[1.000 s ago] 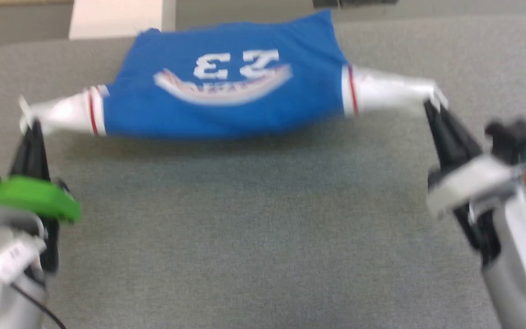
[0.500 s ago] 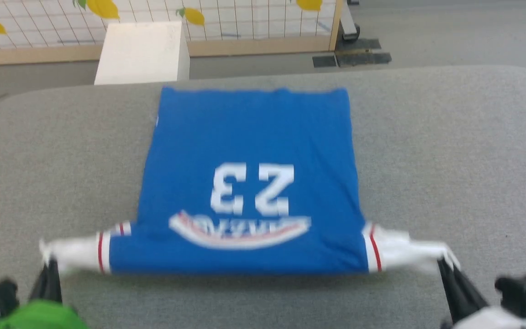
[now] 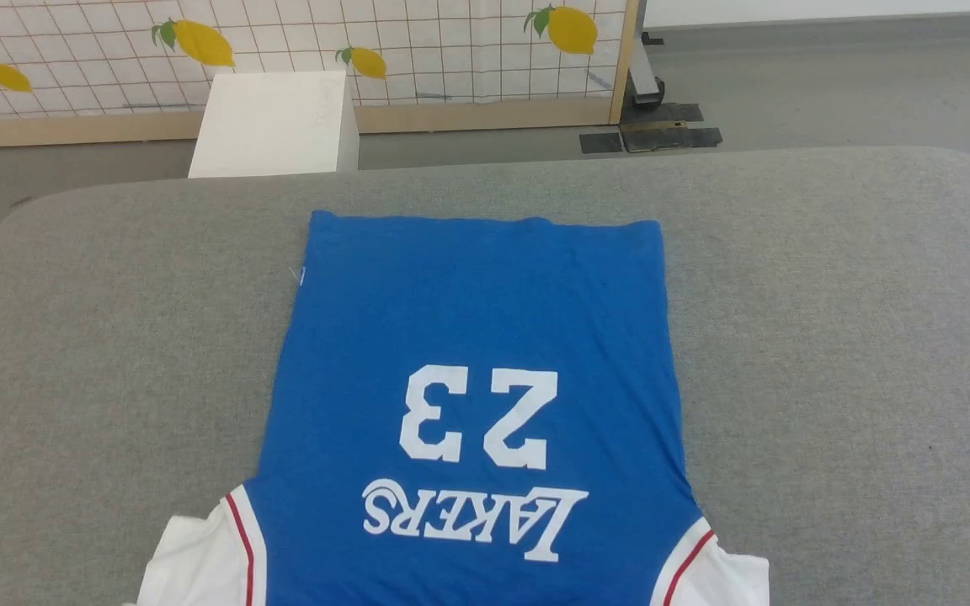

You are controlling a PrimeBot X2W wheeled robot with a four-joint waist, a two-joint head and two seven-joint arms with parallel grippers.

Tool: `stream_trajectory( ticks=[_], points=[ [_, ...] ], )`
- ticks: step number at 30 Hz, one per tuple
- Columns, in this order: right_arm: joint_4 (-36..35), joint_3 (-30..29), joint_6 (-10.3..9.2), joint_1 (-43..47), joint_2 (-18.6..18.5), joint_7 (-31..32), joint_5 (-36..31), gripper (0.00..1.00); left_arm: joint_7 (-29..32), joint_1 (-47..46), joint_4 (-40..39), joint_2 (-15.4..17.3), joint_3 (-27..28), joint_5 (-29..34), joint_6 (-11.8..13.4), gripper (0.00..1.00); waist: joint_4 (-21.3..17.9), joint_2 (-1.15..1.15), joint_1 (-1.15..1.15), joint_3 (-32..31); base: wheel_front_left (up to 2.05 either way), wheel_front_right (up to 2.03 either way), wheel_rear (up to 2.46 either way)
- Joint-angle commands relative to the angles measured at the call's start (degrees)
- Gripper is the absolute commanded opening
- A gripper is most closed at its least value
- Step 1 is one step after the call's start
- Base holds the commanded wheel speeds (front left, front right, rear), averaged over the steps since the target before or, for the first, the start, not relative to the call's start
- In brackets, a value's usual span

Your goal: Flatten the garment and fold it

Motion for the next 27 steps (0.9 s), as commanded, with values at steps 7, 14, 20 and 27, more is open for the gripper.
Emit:
stream_trajectory(
  ticks=[7, 14, 20, 27],
  points=[
    [0.0, 0.4, -0.10, -2.6, 0.0, -3.5, 1.7, 1.00, -2.5, -0.6, 0.7, -1.5, -1.2, 0.5, -1.2, 0.00, 0.8, 0.69, 0.01, 0.7, 0.00, 0.00, 0.00],
    [0.2, -6.6, -0.10, -12.3, -1.5, -3.3, 4.5, 1.00, -4.4, -3.5, -1.2, -2.5, -1.8, 1.4, -1.9, 0.00, 2.4, 0.69, 0.01, 2.8, 0.00, 0.00, 0.00],
    [9.7, -8.8, -0.10, -29.0, -6.3, -0.2, 8.3, 1.00, -5.9, -6.6, -3.9, -3.7, -2.8, 3.0, -1.8, 0.00, 4.2, 0.69, 0.01, 6.1, 0.00, 0.00, 0.00],
    [22.0, -4.3, -0.10, -49.4, -12.9, 10.0, 13.1, 1.00, -6.7, -10.1, -7.8, -3.9, -3.7, 5.0, -1.6, 0.00, 7.9, 0.69, 0.01, 10.0, 0.00, 0.00, 0.00]
  ],
)
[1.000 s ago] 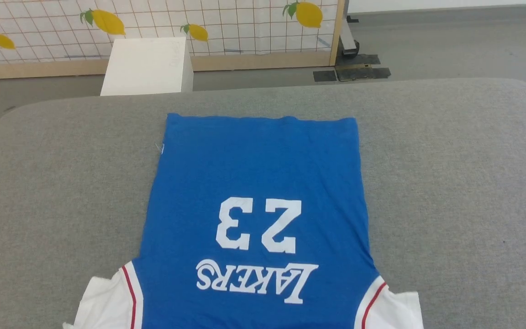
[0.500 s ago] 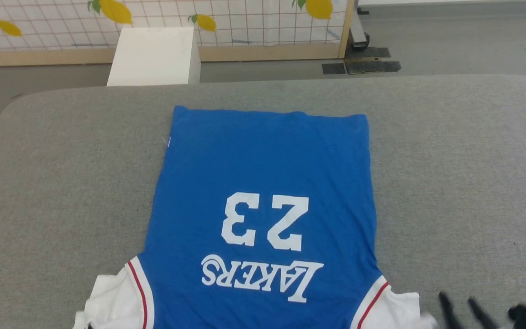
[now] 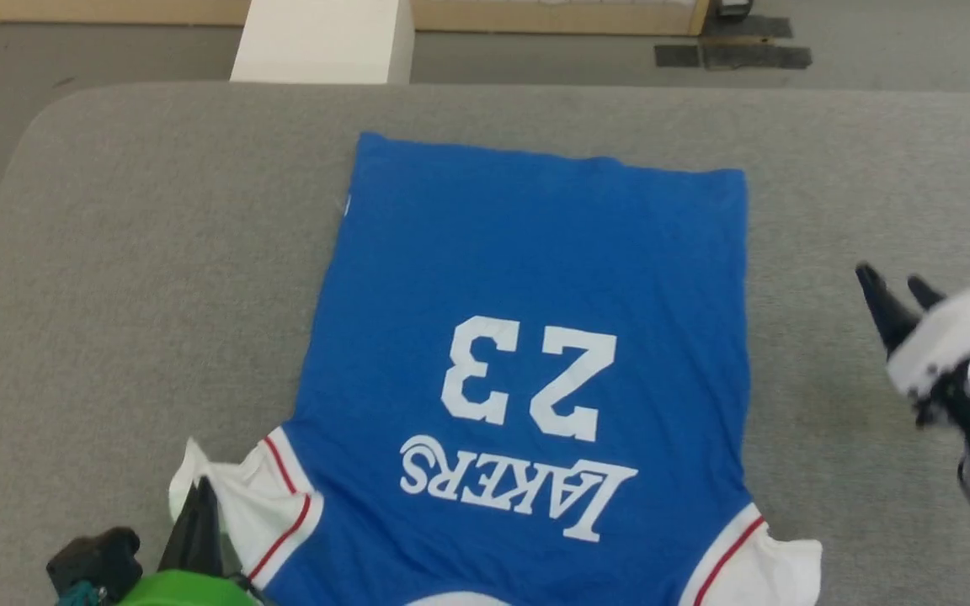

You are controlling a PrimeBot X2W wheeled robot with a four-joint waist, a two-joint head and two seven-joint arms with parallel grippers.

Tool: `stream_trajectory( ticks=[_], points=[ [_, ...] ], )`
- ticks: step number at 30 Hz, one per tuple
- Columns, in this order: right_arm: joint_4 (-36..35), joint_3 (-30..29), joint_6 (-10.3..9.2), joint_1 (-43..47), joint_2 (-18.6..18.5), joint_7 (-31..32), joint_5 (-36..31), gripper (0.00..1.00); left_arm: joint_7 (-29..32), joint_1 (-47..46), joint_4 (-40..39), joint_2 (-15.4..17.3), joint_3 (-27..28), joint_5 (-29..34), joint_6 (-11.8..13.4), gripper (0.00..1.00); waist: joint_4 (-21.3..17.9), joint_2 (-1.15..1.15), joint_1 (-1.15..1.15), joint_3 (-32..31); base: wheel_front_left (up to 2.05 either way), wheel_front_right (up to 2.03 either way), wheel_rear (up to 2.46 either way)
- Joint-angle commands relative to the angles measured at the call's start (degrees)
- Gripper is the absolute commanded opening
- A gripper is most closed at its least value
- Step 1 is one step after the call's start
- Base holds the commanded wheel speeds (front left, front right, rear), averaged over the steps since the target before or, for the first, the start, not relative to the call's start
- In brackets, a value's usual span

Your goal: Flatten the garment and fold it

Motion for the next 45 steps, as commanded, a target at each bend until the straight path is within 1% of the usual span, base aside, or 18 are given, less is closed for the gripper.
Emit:
stream_trajectory(
  ticks=[1, 5, 7, 11, 15, 19, 22, 26, 27, 29, 33, 38, 42, 45],
  points=[
    [2.1, 1.3, -0.09, -3.7, -0.9, 2.8, 1.0, 1.00, -0.4, -1.7, -0.8, -0.1, -0.1, 1.2, -0.3, 0.00, 3.0, 0.69, 0.00, 2.9, 0.00, 0.00, 0.00],
    [8.1, 3.5, -0.09, -12.7, -3.0, 12.1, 2.7, 1.00, -0.5, -4.2, -2.1, -0.7, -1.0, 1.7, -0.8, 0.00, 6.1, 0.69, 0.00, 5.6, 0.00, 0.00, 0.00],
    [11.0, 3.0, -0.09, -17.0, -3.0, 16.3, 3.7, 1.00, -0.6, -5.5, -2.5, -1.0, -1.3, 1.8, -1.3, 0.00, 7.5, 0.69, 0.00, 7.4, 0.00, 0.00, 0.00],
    [16.2, 2.8, -0.09, -24.7, -3.9, 23.1, 1.9, 1.00, -1.1, -8.3, -2.9, -1.8, -2.1, 2.4, -2.4, 0.00, 10.3, 0.69, 0.00, 11.3, 0.00, 0.00, 0.00],
    [19.9, 2.8, -0.09, -30.6, -4.8, 26.9, -2.2, 1.00, -1.7, -10.7, -3.0, -3.2, -2.5, 3.0, -3.5, 0.00, 12.4, 0.69, 0.00, 14.9, 0.00, 0.00, 0.00],
    [22.3, 3.0, -0.09, -34.4, -5.5, 29.3, -6.1, 1.00, -2.1, -12.2, -3.0, -4.6, -2.6, 3.6, -4.4, 0.00, 13.6, 0.69, 0.00, 18.3, 0.00, 0.00, 0.00],
    [23.6, 3.4, -0.09, -35.6, -5.2, 30.8, -7.9, 1.00, -2.3, -12.9, -3.0, -5.4, -2.2, 4.1, -4.9, 0.00, 13.9, 0.69, 0.00, 20.1, 0.00, 0.00, 0.00],
    [26.3, 4.4, -0.09, -34.9, -3.8, 35.1, -8.7, 1.00, -2.4, -13.2, -2.6, -6.2, -1.4, 4.7, -5.6, 0.00, 13.7, 0.69, 0.00, 21.3, 0.00, 0.00, 0.00],
    [27.3, 5.5, -0.09, -33.9, -3.2, 37.6, -8.9, 0.00, -2.5, -13.3, -1.9, -6.9, -0.6, 5.2, -6.3, 0.00, 13.5, 0.69, 0.00, 21.4, 0.00, 0.00, 0.00],
    [26.9, 6.2, -0.09, -33.7, -3.2, 37.7, -9.0, 0.00, -2.5, -13.3, -1.6, -7.1, -0.3, 5.5, -6.6, 0.00, 13.4, 0.69, 0.00, 21.2, 0.00, 0.00, 0.00],
    [24.9, 8.0, -0.09, -33.8, -3.6, 35.9, -9.0, 0.00, -2.5, -13.2, -0.6, -7.5, 0.2, 5.9, -7.0, 0.00, 13.1, 0.69, 0.00, 19.8, 0.00, 0.00, 0.00],
    [21.3, 11.8, -0.09, -34.3, -4.7, 32.7, -8.9, 0.00, -2.5, -12.8, 0.6, -7.5, 0.5, 6.4, -7.3, 0.00, 12.1, 0.69, 0.00, 16.2, 0.00, 0.00, 0.00],
    [18.0, 15.4, -0.09, -34.2, -6.3, 30.1, -8.2, 0.00, -2.5, -11.8, 1.3, -6.9, 0.8, 6.4, -7.2, 0.00, 10.9, 0.69, 0.00, 12.6, 0.00, 0.00, 0.00],
    [14.6, 18.1, -0.09, -33.2, -8.6, 27.3, -6.9, 0.00, -2.1, -10.7, 1.7, -6.4, 1.0, 6.2, -6.9, 0.00, 9.9, 0.69, 0.00, 9.7, 0.00, 0.00, 0.00]
  ],
)
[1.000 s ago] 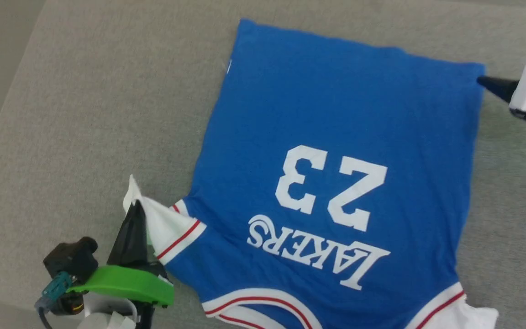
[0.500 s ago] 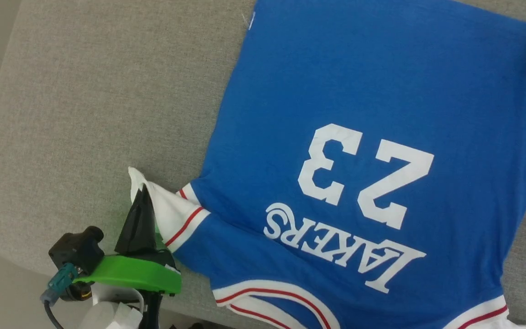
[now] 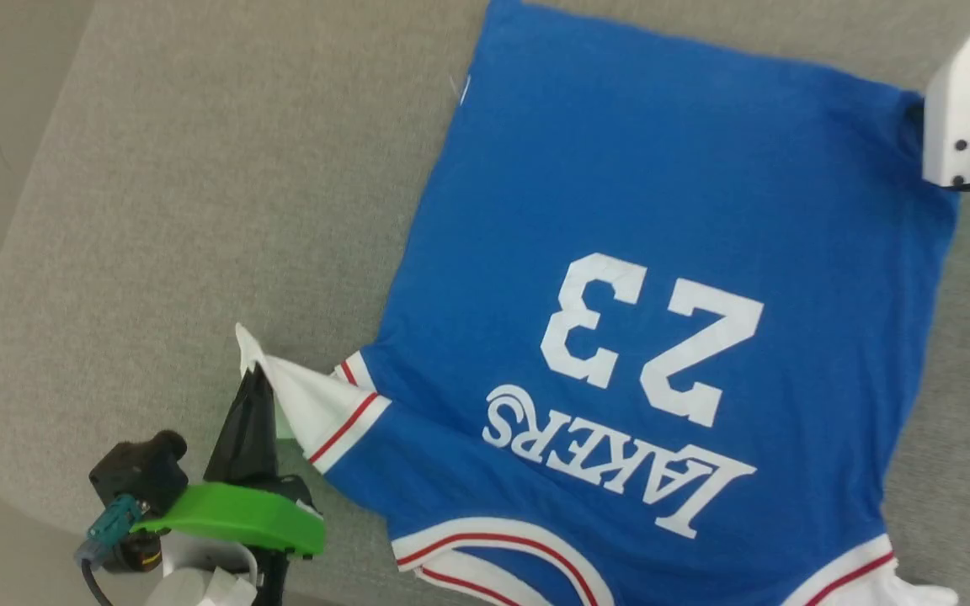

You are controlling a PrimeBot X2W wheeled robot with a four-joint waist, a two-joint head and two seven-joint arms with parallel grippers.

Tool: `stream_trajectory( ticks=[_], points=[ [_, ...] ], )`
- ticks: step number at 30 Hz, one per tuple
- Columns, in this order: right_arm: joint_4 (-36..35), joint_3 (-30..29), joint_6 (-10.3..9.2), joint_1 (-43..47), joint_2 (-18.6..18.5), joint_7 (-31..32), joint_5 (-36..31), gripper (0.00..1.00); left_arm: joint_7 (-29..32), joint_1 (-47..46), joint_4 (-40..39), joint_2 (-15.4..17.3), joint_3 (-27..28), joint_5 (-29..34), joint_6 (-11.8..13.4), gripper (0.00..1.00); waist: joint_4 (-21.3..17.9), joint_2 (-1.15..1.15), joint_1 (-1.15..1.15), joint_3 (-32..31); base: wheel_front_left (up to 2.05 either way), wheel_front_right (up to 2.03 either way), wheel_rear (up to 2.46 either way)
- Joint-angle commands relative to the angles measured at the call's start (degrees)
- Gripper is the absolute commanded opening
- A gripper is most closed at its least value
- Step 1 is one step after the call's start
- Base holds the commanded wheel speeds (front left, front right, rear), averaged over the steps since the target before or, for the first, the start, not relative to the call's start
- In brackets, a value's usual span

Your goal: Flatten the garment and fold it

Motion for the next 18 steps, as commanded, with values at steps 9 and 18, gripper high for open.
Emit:
stream_trajectory(
  ticks=[9, 18],
  points=[
    [-13.5, 2.9, -0.08, 13.5, -10.6, -4.0, 6.4, 0.00, 1.2, 5.3, 0.5, 2.3, 1.9, -0.7, 1.7, 0.00, -7.0, 0.69, -0.01, -11.4, 0.00, 0.00, 0.00],
    [-26.0, -6.0, -0.08, 39.2, -15.2, -4.0, 9.0, 0.00, 2.8, 9.7, -0.2, 3.8, 3.2, -1.7, 3.3, 0.00, -13.0, 0.69, -0.01, -15.6, 0.00, 0.00, 0.00]
  ],
)
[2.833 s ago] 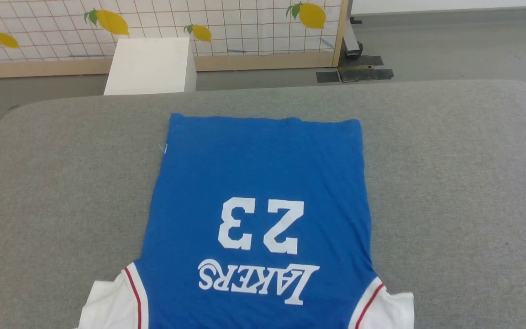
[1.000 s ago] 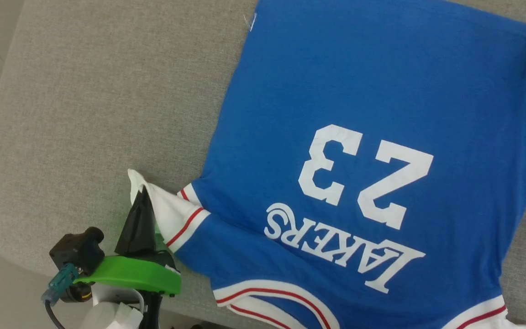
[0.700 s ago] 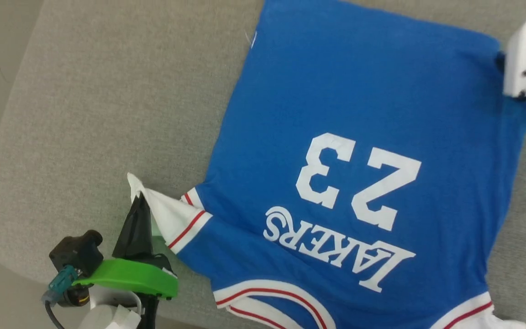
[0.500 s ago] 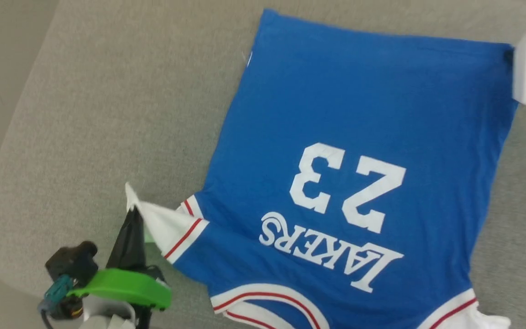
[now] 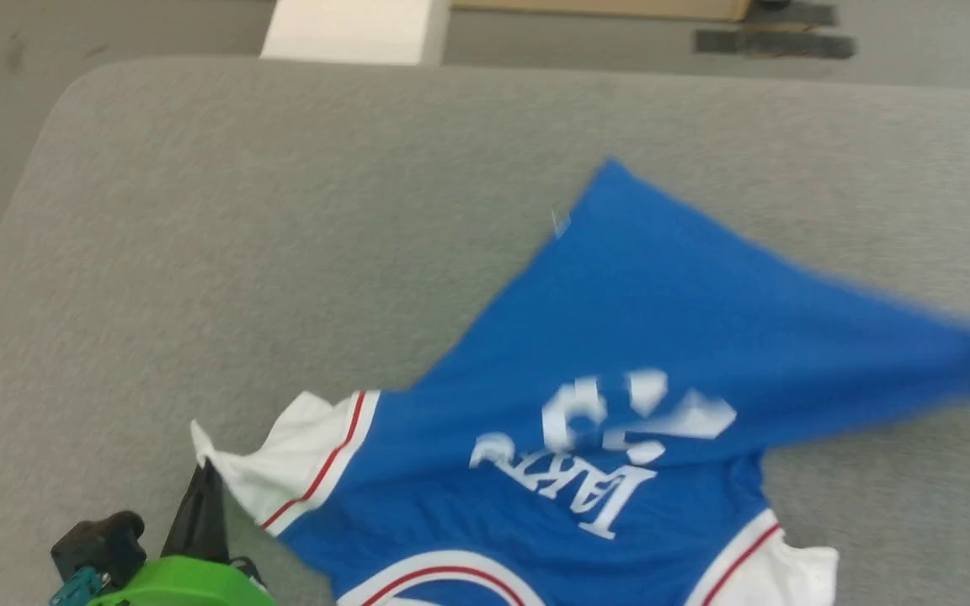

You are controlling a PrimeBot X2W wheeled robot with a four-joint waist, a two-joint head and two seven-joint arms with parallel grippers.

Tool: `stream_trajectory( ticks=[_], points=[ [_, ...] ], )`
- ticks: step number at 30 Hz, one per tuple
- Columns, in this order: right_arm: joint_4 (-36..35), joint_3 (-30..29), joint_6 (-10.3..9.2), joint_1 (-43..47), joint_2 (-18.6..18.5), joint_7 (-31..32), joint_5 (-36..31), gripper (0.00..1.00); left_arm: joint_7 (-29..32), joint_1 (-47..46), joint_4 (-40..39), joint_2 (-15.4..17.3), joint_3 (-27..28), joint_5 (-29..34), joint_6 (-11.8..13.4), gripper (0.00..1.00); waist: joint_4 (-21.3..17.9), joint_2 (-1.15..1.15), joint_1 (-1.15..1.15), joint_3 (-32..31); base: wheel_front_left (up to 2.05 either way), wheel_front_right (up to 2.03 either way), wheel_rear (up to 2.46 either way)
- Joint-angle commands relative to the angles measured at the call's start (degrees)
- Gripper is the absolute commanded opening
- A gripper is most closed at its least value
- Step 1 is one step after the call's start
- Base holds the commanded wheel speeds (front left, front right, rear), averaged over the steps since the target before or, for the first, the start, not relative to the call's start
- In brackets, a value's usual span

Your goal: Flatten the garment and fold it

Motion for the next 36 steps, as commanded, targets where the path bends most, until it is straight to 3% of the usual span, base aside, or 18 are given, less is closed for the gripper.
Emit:
stream_trajectory(
  ticks=[1, 3, 10, 18, 20, 21, 30, 36],
  points=[
    [-1.3, -1.4, -0.08, 4.5, 0.4, 0.2, 0.2, 0.00, 0.1, 1.0, -0.1, 0.7, 0.5, -0.7, 0.4, 0.00, -4.3, 0.69, 0.00, -3.5, 0.00, 0.00, 0.00],
    [-3.5, -3.6, -0.08, 11.8, 1.2, 0.8, -0.4, 0.00, 0.4, 1.8, -0.2, 1.0, 0.7, -0.9, 0.6, 0.00, -5.5, 0.69, 0.00, -4.0, 0.00, 0.00, 0.00],
    [-7.8, -11.1, -0.08, 32.5, 9.7, 2.4, -0.9, 0.00, 1.6, 3.3, 0.0, 1.9, 1.0, -1.6, 1.0, 0.00, -8.1, 0.69, 0.00, -5.1, 0.00, 0.00, 0.00],
    [-7.8, -15.2, -0.08, 42.2, 19.7, 2.0, -1.5, 0.00, 2.6, 3.5, 0.1, 2.7, 1.1, -1.9, 1.0, 0.00, -8.9, 0.69, 0.00, -5.0, 0.00, 0.00, 0.00],
    [-7.8, -15.6, -0.08, 42.1, 21.4, 0.2, -1.8, 0.71, 2.7, 3.4, -0.1, 2.8, 1.0, -2.0, 1.1, 0.00, -9.0, 0.69, 0.00, -4.9, 0.00, 0.00, 0.00],
    [-8.0, -16.1, -0.08, 41.6, 22.4, -1.2, -1.8, 1.00, 2.7, 3.3, -0.2, 2.8, 1.0, -2.0, 1.1, 0.00, -9.0, 0.69, 0.00, -4.9, 0.00, 0.00, 0.00],
    [-10.3, -20.0, -0.08, 30.9, 25.0, -19.2, -6.3, 1.00, 3.1, 2.4, -1.6, 2.7, 0.2, -1.8, 1.2, 0.00, -8.8, 0.69, 0.00, -3.9, 0.00, 0.00, 0.00],
    [-7.1, -14.6, -0.08, 19.6, 23.9, -23.5, -7.6, 1.00, 3.4, 0.6, -2.6, 2.6, -0.8, -1.3, 1.0, 0.00, -7.5, 0.69, 0.00, -2.2, 0.00, 0.00, 0.00]
  ],
)
